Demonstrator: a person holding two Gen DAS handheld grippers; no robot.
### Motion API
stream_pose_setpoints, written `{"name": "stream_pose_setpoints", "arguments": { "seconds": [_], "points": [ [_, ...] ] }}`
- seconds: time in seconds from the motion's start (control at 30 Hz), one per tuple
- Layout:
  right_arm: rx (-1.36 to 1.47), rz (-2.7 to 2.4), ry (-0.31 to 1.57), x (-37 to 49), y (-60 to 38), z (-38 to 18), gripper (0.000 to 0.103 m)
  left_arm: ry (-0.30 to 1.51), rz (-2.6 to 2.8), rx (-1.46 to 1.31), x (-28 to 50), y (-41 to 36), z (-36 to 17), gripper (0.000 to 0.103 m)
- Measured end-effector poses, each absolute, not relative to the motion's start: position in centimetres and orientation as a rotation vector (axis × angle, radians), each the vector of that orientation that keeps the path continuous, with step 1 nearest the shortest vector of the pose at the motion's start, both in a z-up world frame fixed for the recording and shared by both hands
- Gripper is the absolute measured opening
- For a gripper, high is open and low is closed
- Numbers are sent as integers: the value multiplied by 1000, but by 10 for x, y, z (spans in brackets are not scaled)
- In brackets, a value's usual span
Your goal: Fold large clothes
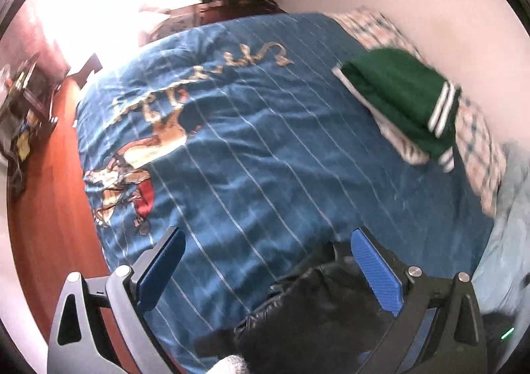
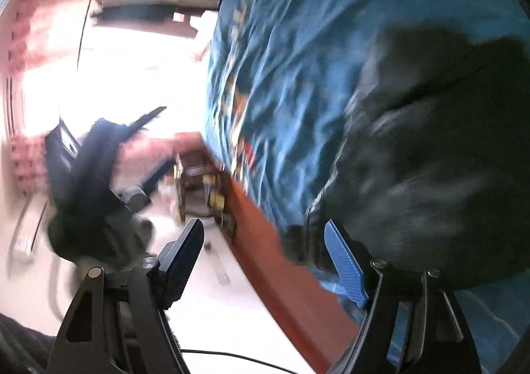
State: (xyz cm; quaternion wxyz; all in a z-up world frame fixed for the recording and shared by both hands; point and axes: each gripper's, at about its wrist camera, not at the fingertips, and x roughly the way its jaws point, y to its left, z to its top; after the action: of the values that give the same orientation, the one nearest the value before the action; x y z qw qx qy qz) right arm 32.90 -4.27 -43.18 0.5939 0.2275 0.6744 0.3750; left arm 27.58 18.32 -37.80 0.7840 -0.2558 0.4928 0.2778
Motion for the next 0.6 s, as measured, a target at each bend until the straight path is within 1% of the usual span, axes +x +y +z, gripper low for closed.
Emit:
{"name": "stream_pose_setpoints", "arguments": {
  "seconds": [0.07,0.1,0.13,0.23,0.3,0.4,0.5,0.6],
  "points": [
    [474,739,1528,343,-72,-434,75,1122,573,-488,285,166,-395,103],
    [453,655,1543,356,-86,-450,63,1160,548,-471,291,155,-410,103],
    [454,605,1568,366,-93,-464,46,1181,531,-465,294,148,-419,103],
    [473,531,1641,390,-93,-521,38,1255,483,-451,306,124,-455,103],
    [470,510,1652,403,-78,-550,38,1295,473,-419,314,111,-476,103],
    [417,496,1661,415,-55,-575,38,1340,461,-387,323,100,-499,103],
    [364,534,1705,425,-48,-570,40,1355,468,-333,329,93,-512,103],
    [456,646,1691,429,-67,-550,40,1366,497,-239,335,87,-531,103]
  ]
}}
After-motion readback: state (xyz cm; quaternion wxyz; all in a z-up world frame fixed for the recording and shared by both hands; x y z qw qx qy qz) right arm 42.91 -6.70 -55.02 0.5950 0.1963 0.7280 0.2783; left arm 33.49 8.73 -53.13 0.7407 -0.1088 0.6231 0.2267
